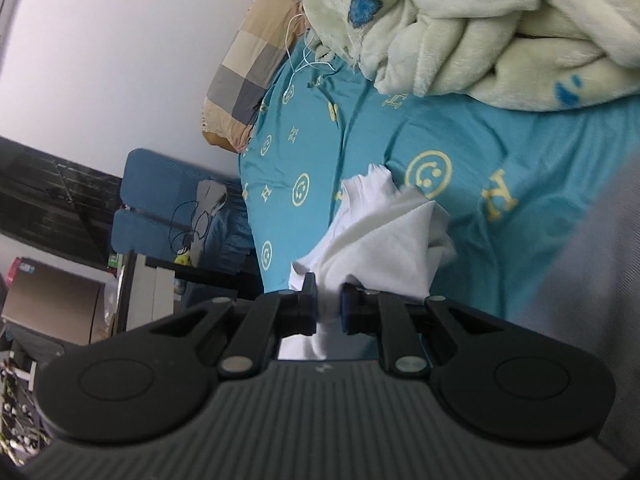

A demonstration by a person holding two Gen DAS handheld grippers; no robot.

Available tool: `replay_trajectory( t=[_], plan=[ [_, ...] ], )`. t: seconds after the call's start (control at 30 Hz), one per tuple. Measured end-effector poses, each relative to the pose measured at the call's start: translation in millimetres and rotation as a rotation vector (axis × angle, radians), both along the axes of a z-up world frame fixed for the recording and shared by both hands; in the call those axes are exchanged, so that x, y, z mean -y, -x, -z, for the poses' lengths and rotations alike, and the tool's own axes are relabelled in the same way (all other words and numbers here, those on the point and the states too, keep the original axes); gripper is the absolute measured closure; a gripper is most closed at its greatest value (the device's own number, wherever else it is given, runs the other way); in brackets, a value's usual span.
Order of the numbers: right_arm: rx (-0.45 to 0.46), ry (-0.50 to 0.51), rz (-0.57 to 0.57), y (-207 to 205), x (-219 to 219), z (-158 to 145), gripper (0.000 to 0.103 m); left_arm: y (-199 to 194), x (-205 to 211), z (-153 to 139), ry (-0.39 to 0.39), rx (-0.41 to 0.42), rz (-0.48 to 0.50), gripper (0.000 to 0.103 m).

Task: Fold clothes

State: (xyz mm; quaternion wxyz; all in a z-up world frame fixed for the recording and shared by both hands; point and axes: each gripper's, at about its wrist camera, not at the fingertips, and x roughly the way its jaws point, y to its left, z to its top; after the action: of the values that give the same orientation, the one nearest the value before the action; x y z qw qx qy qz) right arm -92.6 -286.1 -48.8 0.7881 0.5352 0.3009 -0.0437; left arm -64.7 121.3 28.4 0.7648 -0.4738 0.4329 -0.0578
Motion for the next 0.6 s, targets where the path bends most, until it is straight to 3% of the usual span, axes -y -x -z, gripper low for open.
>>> replay_trajectory(
  t=[0.27, 0.43, 0.6],
  plan=[
    [-0.034, -0.001, -0.008, -115, 9, 19, 0.088, -132, 20, 33, -0.079, -0.023, 0.006, 0.096],
    [-0.090, 0.004, -0.020, -184, 16, 59, 0.088, -212, 33, 83, -0.118, -0.045, 0.034, 0.095],
    [-0.152, -0.021, -0.033, -231, 25, 111, 0.088, -261, 45, 141, -0.196, -0.085, 0.087, 0.094]
  ],
)
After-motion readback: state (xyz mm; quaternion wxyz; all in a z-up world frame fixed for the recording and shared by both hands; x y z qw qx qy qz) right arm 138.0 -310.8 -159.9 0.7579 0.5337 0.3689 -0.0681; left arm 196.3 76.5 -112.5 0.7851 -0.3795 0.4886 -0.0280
